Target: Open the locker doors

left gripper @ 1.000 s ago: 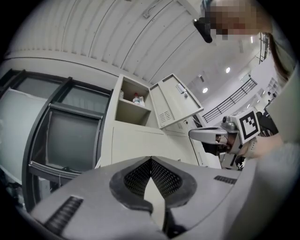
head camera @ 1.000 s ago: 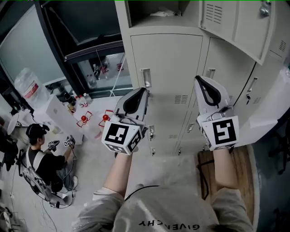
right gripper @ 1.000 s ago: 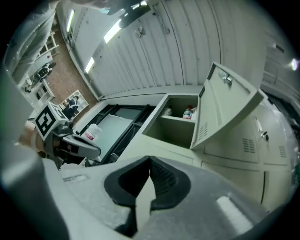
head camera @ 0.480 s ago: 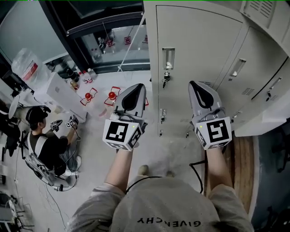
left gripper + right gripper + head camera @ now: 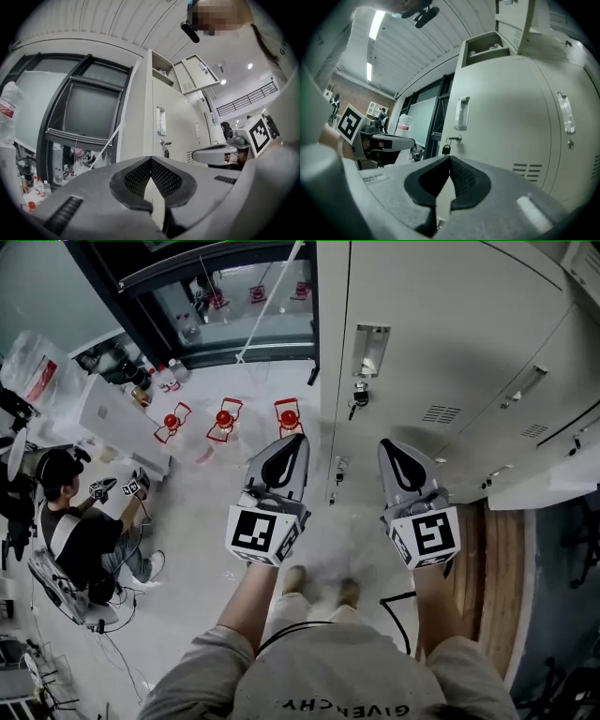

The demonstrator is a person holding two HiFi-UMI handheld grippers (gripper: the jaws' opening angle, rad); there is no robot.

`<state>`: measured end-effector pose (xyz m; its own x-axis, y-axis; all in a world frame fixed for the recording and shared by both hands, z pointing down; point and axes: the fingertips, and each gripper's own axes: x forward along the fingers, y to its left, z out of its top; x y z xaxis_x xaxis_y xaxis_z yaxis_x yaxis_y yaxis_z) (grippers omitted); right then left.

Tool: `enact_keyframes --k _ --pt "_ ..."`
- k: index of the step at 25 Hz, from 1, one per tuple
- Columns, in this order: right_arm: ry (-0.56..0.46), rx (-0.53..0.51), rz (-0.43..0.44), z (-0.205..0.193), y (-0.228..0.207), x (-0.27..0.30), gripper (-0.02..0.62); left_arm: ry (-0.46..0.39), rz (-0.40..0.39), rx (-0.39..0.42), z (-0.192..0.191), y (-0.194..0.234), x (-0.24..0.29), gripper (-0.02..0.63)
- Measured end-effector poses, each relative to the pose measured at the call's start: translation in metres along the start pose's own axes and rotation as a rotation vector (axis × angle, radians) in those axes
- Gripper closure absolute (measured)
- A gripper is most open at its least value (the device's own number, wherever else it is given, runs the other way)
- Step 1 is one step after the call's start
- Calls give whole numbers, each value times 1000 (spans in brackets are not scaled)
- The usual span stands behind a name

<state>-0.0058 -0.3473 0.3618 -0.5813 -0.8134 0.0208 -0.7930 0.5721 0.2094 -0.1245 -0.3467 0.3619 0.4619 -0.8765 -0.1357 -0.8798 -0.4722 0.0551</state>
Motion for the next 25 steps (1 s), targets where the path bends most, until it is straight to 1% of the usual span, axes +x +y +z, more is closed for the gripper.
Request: enact_keyframes --k 5,9,15,19,25 --pt "90 109 32 -87 12 6 592 80 -29 -46 -72 -5 1 607" --pt "156 167 45 -140 27 11 591 137 -31 -92 -118 -2 -3 607" --pt "224 233 45 -215 46 23 591 194 -18 -130 -184 12 -7 607" --pt "251 271 37 -258 55 36 591 211 -18 -144 -224 19 -7 607" --pt "285 327 18 -317 60 63 555 217 -21 -157 -267 21 -1 607"
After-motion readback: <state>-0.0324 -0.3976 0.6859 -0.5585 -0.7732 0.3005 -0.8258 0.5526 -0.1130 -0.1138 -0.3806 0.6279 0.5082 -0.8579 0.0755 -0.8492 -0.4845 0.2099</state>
